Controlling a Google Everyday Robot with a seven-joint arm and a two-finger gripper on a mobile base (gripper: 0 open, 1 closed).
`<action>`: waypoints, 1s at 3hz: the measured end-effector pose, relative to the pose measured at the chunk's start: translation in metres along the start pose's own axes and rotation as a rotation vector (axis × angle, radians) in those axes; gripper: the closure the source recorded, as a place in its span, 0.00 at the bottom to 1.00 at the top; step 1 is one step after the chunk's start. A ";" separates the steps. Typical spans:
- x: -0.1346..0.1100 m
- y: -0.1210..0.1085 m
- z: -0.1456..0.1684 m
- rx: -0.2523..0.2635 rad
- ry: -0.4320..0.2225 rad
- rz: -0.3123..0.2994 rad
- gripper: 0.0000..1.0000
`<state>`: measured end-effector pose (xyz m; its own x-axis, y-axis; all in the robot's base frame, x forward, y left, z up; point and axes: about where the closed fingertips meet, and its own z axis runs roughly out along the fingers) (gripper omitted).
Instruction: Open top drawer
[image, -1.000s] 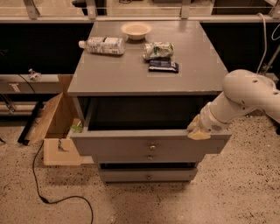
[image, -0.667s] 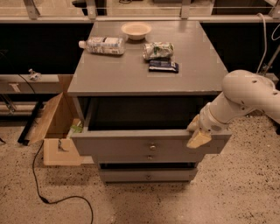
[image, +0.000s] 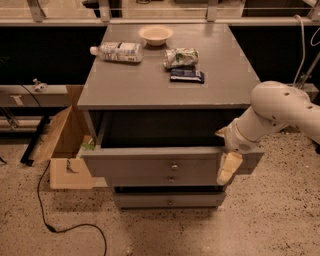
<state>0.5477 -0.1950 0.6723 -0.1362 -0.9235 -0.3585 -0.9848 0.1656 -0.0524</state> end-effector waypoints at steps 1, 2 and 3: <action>0.003 0.003 0.014 -0.053 0.037 -0.009 0.00; 0.006 0.012 0.024 -0.112 0.112 -0.036 0.00; 0.010 0.022 0.026 -0.148 0.154 -0.055 0.18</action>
Offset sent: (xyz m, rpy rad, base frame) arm -0.0186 0.0043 -0.0347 -0.1956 0.1748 0.1216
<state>0.5279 -0.1916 0.6434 -0.0859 -0.9735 -0.2120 -0.9947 0.0717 0.0738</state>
